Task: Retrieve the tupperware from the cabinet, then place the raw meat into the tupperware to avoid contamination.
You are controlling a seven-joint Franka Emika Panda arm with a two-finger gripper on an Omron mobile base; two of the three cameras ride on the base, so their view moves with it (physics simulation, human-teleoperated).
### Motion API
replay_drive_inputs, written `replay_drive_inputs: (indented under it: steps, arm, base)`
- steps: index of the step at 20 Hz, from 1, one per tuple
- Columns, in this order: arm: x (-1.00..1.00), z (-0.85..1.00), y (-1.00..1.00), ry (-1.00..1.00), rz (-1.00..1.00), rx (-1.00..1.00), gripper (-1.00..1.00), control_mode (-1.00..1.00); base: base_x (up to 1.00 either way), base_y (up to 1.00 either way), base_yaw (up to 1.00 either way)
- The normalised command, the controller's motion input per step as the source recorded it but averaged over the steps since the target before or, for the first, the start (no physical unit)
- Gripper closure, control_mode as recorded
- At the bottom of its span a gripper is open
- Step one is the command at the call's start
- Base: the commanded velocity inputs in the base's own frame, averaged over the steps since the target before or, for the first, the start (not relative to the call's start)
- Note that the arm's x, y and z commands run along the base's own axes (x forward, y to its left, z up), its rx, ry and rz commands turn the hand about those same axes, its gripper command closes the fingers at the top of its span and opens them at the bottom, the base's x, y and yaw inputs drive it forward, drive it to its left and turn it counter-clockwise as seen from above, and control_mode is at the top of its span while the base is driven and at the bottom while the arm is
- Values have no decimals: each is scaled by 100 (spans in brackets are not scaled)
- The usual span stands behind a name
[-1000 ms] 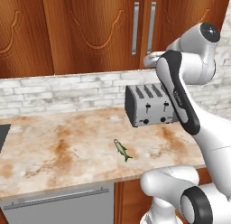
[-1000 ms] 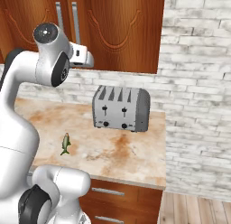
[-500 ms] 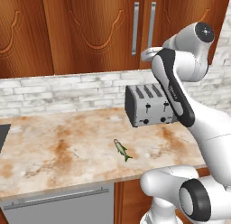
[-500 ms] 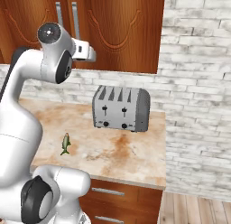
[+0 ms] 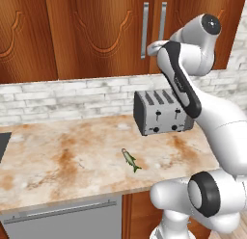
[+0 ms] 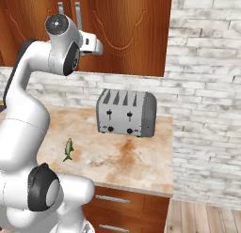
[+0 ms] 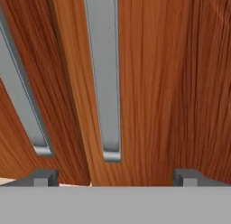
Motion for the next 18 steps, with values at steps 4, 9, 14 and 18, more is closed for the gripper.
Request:
replay_drive_inputs:
  steps: [4, 9, 14, 18]
  arm:
    - [32, 21, 0, -1, 0, 0, -100, -100]
    - [29, 18, 0, -4, 0, 0, -100, -100]
    - [28, 15, 0, -6, 0, 0, -100, -100]
    - [26, 10, 0, -11, 0, 0, -100, -100]
  base:
    - [0, 0, 0]
    - [0, 0, 0]
    - [0, 0, 0]
    - [0, 0, 0]
